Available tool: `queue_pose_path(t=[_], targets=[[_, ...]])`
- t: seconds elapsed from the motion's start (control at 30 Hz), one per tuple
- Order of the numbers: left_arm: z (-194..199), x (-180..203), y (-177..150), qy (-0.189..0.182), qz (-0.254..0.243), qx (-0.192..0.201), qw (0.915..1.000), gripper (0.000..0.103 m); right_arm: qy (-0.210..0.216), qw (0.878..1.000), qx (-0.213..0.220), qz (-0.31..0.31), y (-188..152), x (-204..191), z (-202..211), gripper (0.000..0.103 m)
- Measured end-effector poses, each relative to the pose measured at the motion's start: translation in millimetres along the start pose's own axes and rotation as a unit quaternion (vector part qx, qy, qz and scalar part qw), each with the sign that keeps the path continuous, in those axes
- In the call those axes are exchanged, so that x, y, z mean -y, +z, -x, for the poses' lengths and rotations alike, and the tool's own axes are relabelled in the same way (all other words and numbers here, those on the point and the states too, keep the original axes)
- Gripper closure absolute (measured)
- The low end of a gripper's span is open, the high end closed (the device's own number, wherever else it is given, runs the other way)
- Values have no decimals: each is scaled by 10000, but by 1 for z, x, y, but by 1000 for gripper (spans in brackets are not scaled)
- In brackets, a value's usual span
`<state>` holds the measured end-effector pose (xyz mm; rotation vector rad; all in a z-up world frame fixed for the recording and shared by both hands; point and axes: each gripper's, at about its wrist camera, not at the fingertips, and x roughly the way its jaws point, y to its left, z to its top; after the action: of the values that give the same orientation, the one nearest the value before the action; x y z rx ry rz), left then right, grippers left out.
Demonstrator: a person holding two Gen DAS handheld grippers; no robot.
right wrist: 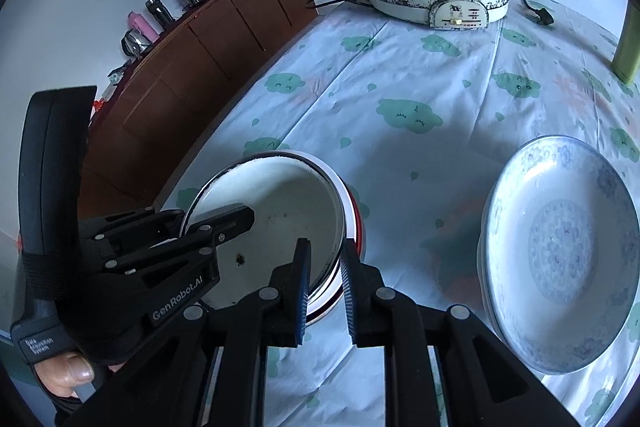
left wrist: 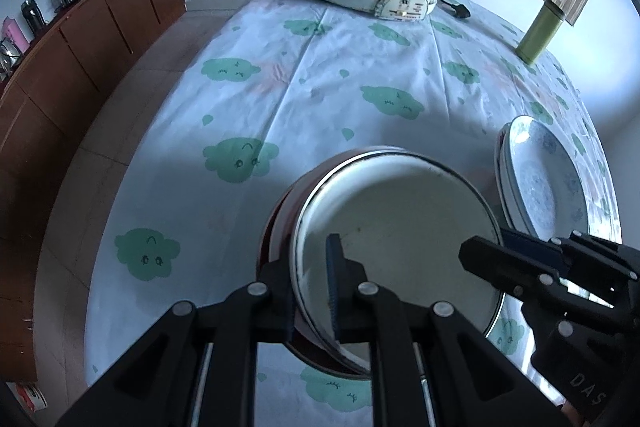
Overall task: Organize plates and bowls
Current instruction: 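Carry the enamel bowl with the right tool and lower it into the red bowl, then open the right tool to release the enamel bowl, then move both tools to opposite sides of the steel bowl stack's rim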
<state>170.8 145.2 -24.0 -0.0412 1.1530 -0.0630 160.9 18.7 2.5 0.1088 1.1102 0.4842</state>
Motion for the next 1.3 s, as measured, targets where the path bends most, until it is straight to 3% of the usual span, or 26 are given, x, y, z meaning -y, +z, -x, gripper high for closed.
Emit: queue_pose_path(t=[0.27, 0.5, 0.6, 0.67, 0.73, 0.8, 1.07, 1.3], targets=[[0, 3, 0, 135, -37, 235, 9996, 93, -109, 9997, 208, 72, -2, -1, -1, 86], [3, 7, -4, 247, -168, 726, 9969, 92, -209, 9978, 609, 177, -11, -1, 0, 86], [3, 4, -6, 117, -128, 868, 9961, 82, -120, 9950, 955, 247, -19, -1, 2, 85], [1, 3, -8, -30, -102, 915, 9958, 67, -19, 9922, 1208, 298, -23, -2, 4, 85], [0, 6, -10, -77, -143, 971, 9951, 61, 78, 9900, 1369, 327, -27, -3, 4, 85], [1, 10, -11, 4, -245, 1003, 9947, 59, 26, 9889, 1455, 304, -29, -2, 2, 85], [4, 10, -9, -291, -252, 1030, 9939, 43, -85, 9867, 1604, 235, -30, 8, 2, 85], [8, -1, -5, -913, -147, 1185, 9886, 39, 81, 9860, 1655, 183, -33, 13, -1, 85]])
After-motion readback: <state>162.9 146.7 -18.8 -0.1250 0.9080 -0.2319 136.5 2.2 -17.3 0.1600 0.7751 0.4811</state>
